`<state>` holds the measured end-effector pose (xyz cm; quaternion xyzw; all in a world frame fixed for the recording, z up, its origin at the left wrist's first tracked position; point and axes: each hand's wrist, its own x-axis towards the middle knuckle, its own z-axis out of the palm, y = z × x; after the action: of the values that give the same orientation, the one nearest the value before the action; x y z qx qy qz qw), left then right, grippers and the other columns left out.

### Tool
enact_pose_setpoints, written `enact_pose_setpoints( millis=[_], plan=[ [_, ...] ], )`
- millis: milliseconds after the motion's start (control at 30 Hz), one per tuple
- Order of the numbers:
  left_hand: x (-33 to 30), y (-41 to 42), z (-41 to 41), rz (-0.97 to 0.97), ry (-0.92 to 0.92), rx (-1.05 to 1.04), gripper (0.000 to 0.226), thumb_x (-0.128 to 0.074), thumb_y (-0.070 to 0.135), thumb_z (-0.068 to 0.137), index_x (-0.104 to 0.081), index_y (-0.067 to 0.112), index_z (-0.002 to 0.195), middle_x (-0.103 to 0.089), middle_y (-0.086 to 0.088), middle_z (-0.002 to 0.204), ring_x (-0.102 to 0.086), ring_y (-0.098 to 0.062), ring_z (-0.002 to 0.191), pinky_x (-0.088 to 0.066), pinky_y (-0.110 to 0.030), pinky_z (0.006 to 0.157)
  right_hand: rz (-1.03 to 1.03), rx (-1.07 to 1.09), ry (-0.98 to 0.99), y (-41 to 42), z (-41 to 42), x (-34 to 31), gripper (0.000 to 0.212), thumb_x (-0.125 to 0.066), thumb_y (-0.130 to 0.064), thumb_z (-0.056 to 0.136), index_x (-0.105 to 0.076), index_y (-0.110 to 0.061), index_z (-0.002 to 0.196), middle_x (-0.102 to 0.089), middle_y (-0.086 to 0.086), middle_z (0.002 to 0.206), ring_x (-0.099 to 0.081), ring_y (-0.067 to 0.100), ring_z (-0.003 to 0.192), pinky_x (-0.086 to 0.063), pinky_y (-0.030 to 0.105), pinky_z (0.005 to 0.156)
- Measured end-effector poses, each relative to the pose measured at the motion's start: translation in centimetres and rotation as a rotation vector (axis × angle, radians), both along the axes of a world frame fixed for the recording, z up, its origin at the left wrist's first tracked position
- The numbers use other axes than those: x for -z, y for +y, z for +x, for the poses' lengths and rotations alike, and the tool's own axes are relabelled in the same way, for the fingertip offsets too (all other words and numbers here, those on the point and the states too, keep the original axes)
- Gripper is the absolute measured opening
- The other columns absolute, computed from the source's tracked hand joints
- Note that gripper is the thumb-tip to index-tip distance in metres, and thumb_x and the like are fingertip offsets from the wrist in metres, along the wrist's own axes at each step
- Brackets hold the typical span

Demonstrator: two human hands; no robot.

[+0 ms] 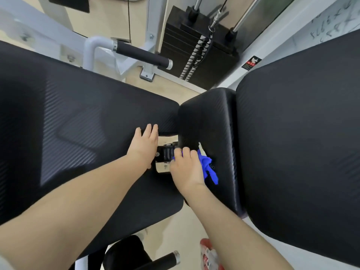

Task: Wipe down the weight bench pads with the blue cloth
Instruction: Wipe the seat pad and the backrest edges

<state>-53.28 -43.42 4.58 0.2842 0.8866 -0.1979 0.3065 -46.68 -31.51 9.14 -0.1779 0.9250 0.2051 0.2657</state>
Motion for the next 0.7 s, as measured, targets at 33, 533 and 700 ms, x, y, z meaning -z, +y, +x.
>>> enact_pose_setpoints(
  millis=[33,533,700],
  plan=[
    [-0.2,0.1,-0.3,0.001,-0.001,0.030,0.112,-0.064,0.056,0.076,0.002,0.000,0.147,0.005,-0.019,0.157,-0.002,-0.034,0.145,-0.019,-0.048,0.115,0.003,-0.007,0.074,0.1,-1.8,0.2,0.023,-0.047,-0.014,0.089,-0.064,-0.014,0.103,-0.050,0.008,0.112,-0.046,0.027,0.101,-0.037,0.035,0.082],
    [0.4,-0.4,-1.1,0.057,-0.037,0.029,0.119,-0.065,0.061,0.071,0.006,0.003,0.147,0.007,-0.014,0.158,-0.002,-0.031,0.146,-0.013,-0.043,0.118,-0.002,-0.113,0.066,1.2,-4.7,-0.4,0.030,-0.043,-0.015,0.092,-0.058,-0.010,0.117,-0.041,0.012,0.129,-0.036,0.031,0.116,-0.030,0.041,0.097],
    [1.5,-1.2,-1.2,0.082,-0.076,0.001,0.116,-0.060,0.063,0.074,0.012,0.008,0.147,0.017,-0.008,0.157,0.009,-0.027,0.147,-0.003,-0.040,0.119,0.023,0.147,0.217,-0.8,-12.6,0.7,0.026,-0.044,-0.019,0.091,-0.062,-0.019,0.109,-0.047,0.007,0.121,-0.038,0.029,0.113,-0.028,0.040,0.097]
  ],
)
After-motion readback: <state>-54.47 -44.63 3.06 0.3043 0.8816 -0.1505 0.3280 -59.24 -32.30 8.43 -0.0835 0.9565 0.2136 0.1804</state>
